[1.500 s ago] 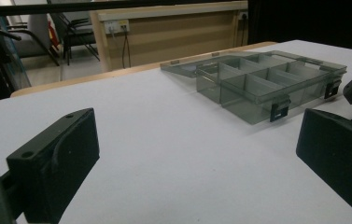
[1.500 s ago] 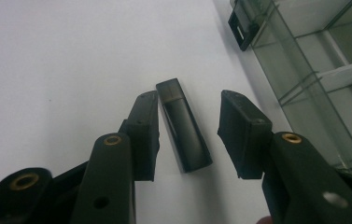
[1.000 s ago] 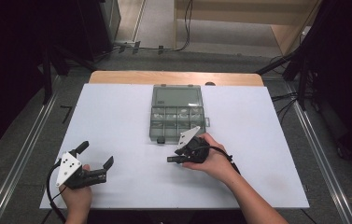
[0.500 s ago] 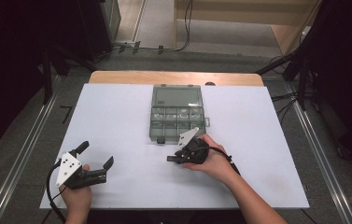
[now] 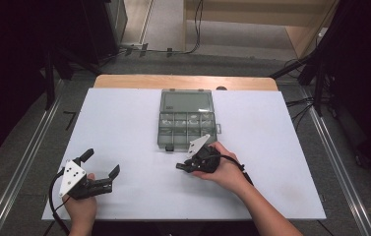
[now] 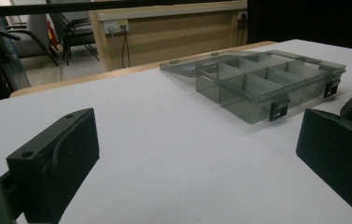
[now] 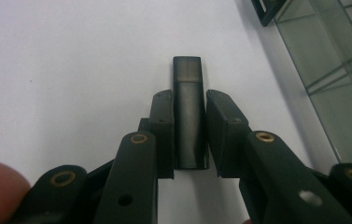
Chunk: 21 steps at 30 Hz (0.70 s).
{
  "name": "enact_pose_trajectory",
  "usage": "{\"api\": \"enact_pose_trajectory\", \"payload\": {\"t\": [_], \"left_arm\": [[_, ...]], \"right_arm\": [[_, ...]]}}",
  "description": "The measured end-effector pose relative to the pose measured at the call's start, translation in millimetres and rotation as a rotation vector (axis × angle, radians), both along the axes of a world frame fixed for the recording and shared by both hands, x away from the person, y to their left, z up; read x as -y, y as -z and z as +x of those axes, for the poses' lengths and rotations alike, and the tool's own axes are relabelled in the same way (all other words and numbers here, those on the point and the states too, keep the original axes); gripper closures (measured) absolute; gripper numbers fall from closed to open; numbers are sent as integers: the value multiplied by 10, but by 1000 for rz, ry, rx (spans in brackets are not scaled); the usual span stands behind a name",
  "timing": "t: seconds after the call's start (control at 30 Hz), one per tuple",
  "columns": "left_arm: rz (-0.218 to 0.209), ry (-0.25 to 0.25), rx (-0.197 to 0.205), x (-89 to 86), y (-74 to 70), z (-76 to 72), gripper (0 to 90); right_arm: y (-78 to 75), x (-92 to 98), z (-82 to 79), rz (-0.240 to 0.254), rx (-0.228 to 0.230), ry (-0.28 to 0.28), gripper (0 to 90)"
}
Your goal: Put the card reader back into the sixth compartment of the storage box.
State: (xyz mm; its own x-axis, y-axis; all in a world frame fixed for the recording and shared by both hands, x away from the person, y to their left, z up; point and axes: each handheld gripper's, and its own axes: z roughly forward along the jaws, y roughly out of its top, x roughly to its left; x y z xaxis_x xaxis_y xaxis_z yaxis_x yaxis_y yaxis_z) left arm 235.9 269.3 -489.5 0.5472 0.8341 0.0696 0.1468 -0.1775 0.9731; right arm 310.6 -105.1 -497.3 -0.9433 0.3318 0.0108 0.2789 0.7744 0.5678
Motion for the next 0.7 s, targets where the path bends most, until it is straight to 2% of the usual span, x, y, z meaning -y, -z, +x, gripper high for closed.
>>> {"api": "enact_pose_trajectory", "payload": {"t": [0.23, 0.7], "left_arm": [[1, 0, 1, 0, 0, -2, 0], [-1, 0, 0, 0, 0, -2, 0]], "right_arm": [[-47, 51, 23, 30, -1, 22, 712], [-193, 98, 52, 46, 4, 43, 712]]}}
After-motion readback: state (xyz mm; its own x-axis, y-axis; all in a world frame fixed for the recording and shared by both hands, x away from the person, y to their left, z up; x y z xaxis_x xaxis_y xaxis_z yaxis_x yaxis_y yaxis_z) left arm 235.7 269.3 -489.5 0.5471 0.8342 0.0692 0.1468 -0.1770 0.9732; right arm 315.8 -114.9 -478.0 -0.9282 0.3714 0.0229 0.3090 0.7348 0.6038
